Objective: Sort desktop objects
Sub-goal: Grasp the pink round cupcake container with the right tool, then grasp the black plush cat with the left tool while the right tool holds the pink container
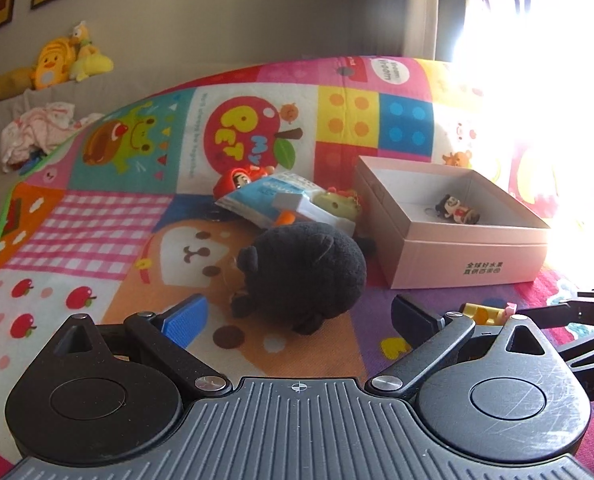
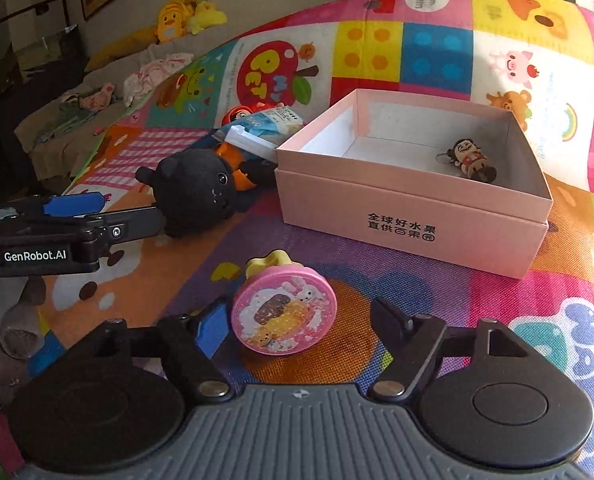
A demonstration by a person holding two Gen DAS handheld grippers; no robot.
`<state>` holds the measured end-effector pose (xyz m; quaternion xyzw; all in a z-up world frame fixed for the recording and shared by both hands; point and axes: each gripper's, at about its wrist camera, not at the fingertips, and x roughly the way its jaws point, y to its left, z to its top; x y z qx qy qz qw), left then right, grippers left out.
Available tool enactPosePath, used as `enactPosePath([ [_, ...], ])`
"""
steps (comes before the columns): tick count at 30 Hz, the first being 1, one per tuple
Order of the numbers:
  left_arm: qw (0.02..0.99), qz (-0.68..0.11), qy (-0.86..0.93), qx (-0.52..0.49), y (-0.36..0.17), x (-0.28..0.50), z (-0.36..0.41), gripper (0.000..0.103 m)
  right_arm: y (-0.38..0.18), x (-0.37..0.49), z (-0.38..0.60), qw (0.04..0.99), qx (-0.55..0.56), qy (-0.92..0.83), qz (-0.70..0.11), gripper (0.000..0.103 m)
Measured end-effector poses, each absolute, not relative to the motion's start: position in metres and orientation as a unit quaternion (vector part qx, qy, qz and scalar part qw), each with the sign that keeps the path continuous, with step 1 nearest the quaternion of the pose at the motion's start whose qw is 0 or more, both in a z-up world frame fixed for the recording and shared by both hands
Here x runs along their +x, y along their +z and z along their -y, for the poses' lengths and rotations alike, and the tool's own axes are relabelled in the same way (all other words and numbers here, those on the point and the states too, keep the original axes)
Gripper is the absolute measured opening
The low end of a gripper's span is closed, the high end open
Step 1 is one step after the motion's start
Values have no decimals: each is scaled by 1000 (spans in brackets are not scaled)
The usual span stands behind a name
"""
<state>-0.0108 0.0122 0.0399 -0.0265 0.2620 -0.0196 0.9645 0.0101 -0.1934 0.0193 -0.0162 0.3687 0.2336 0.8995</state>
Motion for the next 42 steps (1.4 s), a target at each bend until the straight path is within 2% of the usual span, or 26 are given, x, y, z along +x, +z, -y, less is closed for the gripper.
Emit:
enactPosePath([
  [4,962,-271,-18,-30,35,-9,-15,101,27,3,193,906,-29,227,-355,54],
  [12,958,-285,-30,-29,26,-8,-11,102,45,-10,192,914,-149,176,-333,53],
  [21,956,-292,-30,-27,23,-8,-11,102,33,-27,193,914,-161,176,-327,54],
  [23,955,-293,-27,-30,24,-7,-12,102,34,-32,198,914,-147,181,-332,59],
  [25,955,-293,-28,-30,25,-5,-11,102,37,-39,206,919,-126,182,-325,84],
  [28,960,-278,-25,-14,31,2,-6,102,40,-46,219,930,-90,174,-310,100],
  [35,959,-283,5,12,36,40,2,102,18,-48,229,934,-20,160,-320,103],
  [42,967,-248,12,58,55,68,9,103,5,-41,239,929,25,146,-340,103],
])
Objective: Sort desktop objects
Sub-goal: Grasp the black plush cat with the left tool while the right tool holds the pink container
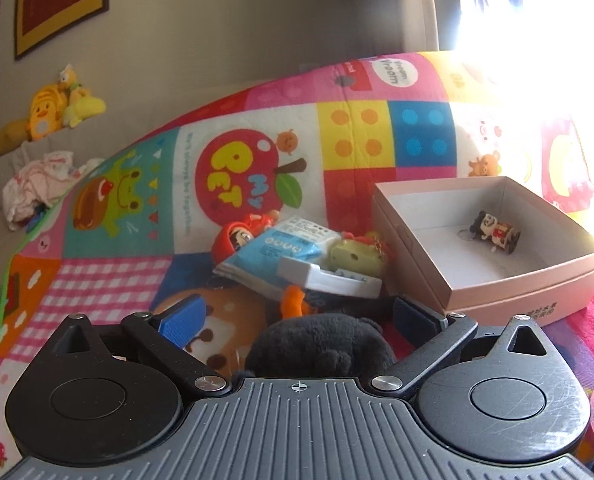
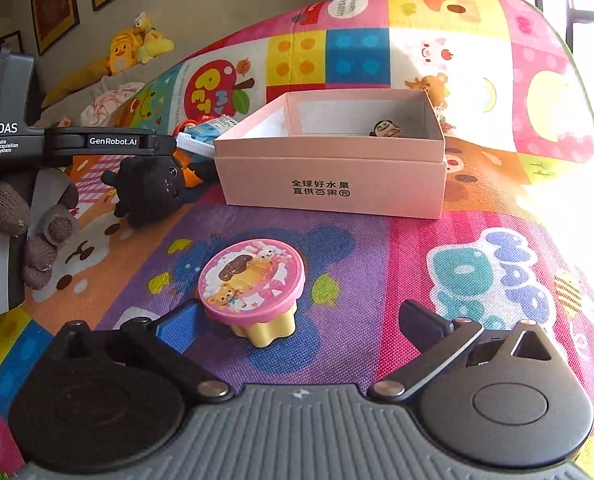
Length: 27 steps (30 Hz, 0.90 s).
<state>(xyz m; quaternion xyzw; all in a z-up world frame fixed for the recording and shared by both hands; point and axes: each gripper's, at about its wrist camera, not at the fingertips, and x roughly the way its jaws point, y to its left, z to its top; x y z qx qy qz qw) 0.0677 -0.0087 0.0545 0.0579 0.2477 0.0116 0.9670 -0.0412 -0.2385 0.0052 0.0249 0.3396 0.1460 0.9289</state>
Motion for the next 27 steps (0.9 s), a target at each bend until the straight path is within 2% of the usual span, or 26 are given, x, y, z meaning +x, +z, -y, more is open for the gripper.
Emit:
enactPosePath([
  [5,959,-268,39,81,42,89,1,103,4,-42,240,929,28,146,-339,103],
  [17,964,-254,42,62,51,-9,-37,103,4,-42,237,928,21,144,-343,103],
  [23,960,-270,37,63,48,-29,-49,103,3,-40,237,927,19,141,-346,103],
  [27,958,-277,-41,68,48,-32,-43,103,3,-40,236,927,17,141,-346,103],
])
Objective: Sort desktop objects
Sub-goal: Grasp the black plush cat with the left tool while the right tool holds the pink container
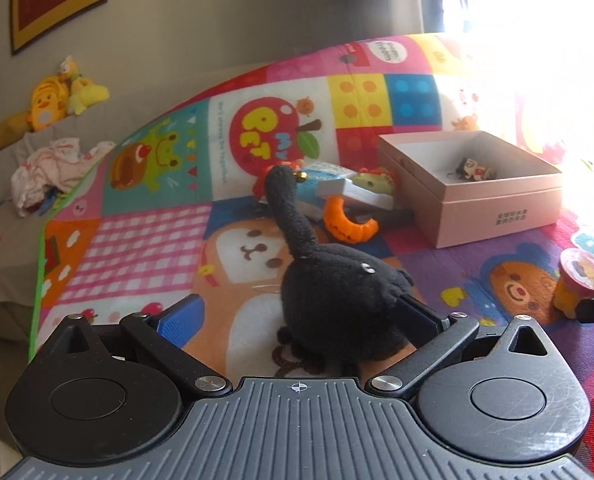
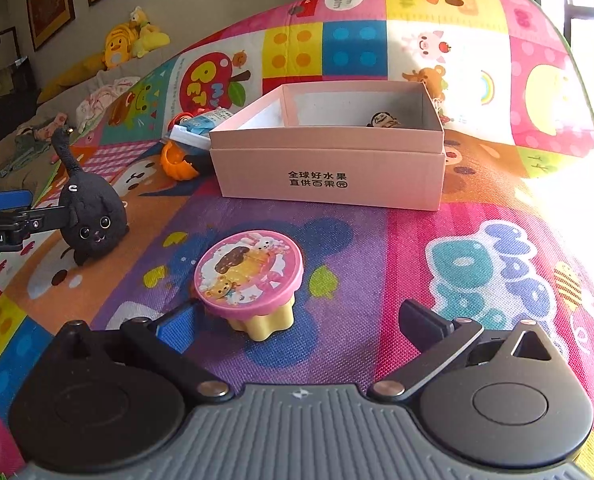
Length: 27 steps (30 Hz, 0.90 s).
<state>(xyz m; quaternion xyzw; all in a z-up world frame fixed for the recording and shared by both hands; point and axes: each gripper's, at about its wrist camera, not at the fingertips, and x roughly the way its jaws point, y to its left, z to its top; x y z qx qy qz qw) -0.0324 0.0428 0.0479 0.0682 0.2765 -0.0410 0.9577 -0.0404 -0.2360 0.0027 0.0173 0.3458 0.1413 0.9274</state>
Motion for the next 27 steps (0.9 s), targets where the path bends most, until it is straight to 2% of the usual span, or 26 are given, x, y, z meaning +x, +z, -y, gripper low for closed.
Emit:
enactPosePath([
  [5,948,-302,-55,83,24,-1,-29,103,2,-41,236,928,18,138,-347,103],
  [10,936,-342,-79,11,14,22,-35,103,2,-40,237,927,20,140,-348,103],
  [19,922,-354,-154,-20,4,8,0,103,2,-40,236,927,18,139,-349,103],
  [27,928,-342,-146,-14,3,-7,7,103,4,-41,222,933,-25,130,-335,103],
])
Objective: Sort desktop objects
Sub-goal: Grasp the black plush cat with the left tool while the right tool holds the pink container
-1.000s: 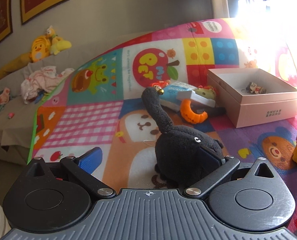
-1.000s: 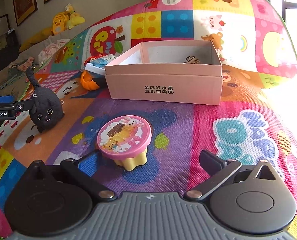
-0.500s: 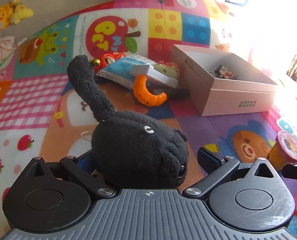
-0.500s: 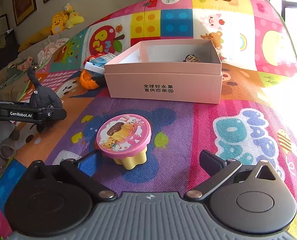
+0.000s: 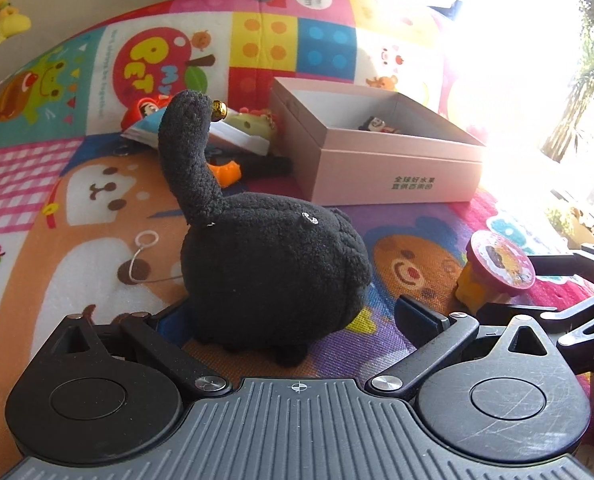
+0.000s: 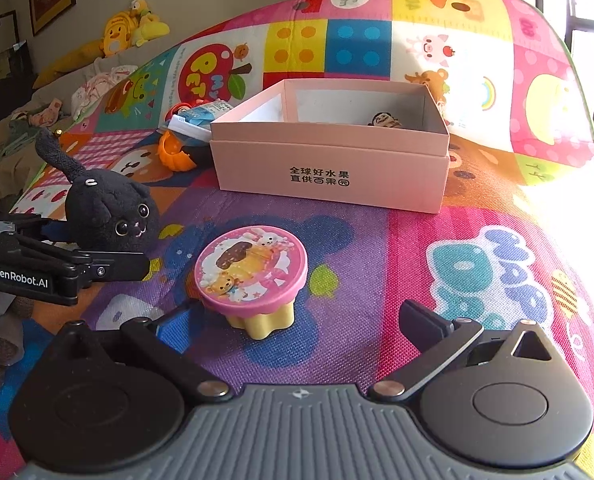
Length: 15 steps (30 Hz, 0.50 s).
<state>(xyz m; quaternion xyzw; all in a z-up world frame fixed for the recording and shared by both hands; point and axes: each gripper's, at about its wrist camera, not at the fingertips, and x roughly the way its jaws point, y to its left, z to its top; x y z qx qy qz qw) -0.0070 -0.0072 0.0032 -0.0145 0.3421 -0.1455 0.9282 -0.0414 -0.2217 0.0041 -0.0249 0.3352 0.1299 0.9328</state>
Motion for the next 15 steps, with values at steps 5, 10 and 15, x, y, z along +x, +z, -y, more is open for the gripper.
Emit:
enactPosePath([
  [5,930,-341,-140,-14,3,-8,7,103,8,-42,197,939,-103,126,-303,85],
  [10,932,-341,-121,-22,4,-7,3,103,12,-37,190,933,-115,130,-315,55],
  [15,949,-303,-88,23,12,-12,8,103,18,-47,199,935,-111,127,-312,55],
])
